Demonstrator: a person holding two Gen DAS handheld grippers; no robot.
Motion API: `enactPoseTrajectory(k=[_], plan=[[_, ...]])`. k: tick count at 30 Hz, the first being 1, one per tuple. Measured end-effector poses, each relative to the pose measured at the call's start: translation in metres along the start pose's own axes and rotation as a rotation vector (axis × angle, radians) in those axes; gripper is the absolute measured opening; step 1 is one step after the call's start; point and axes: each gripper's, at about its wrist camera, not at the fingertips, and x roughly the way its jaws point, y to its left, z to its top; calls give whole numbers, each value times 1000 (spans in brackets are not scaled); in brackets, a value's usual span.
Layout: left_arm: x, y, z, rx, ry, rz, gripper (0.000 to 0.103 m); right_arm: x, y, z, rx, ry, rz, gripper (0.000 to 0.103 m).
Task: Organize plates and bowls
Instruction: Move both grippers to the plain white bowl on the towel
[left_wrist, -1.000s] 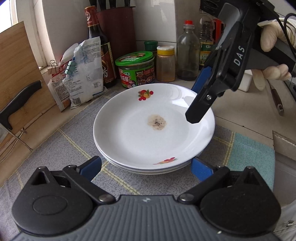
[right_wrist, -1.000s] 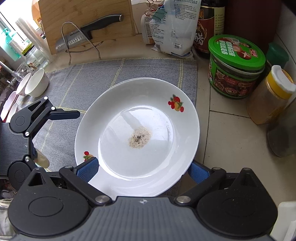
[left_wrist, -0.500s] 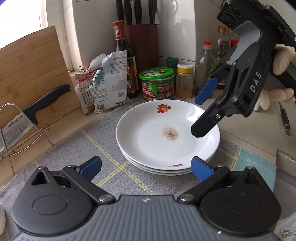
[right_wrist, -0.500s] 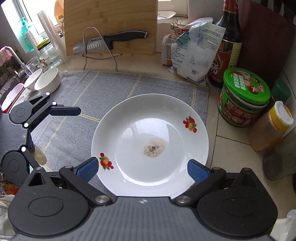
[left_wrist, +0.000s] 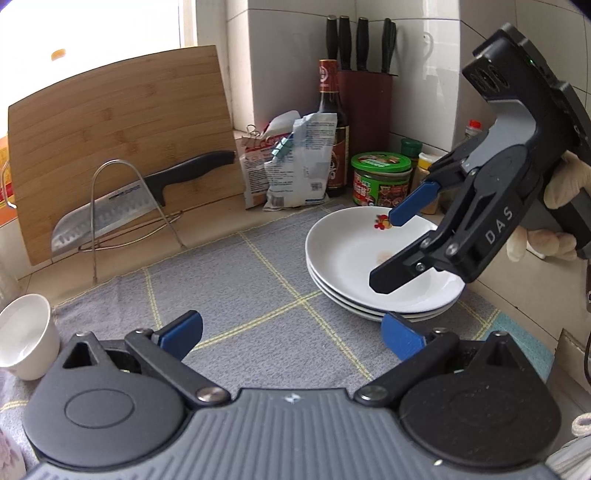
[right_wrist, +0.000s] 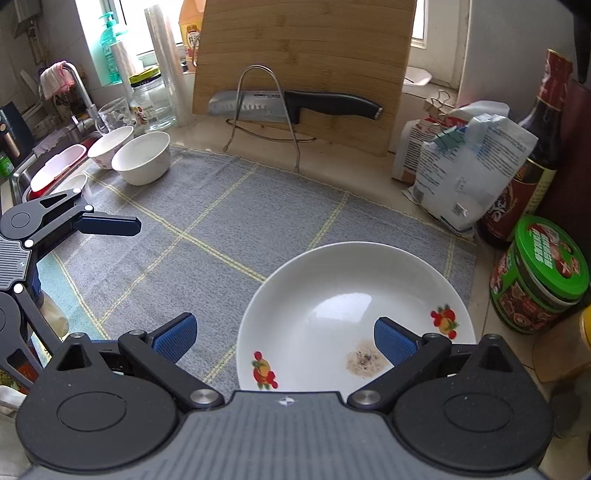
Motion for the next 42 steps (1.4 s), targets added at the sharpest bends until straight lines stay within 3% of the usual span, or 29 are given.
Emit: enactPoseTrajectory(k=[9, 23, 30, 42], plan=[[-27, 34, -33, -40, 23, 13, 102, 14, 41, 10, 13, -58, -9, 103], [-77, 122, -100, -25, 125, -45, 102, 64, 150, 33, 64, -31, 20, 103], [-102, 157, -129, -59, 135, -12, 102, 89, 205, 54, 9, -8, 37, 103], [-129, 212, -163, -154, 111, 127, 102, 119, 271, 86, -106, 0, 50, 103]])
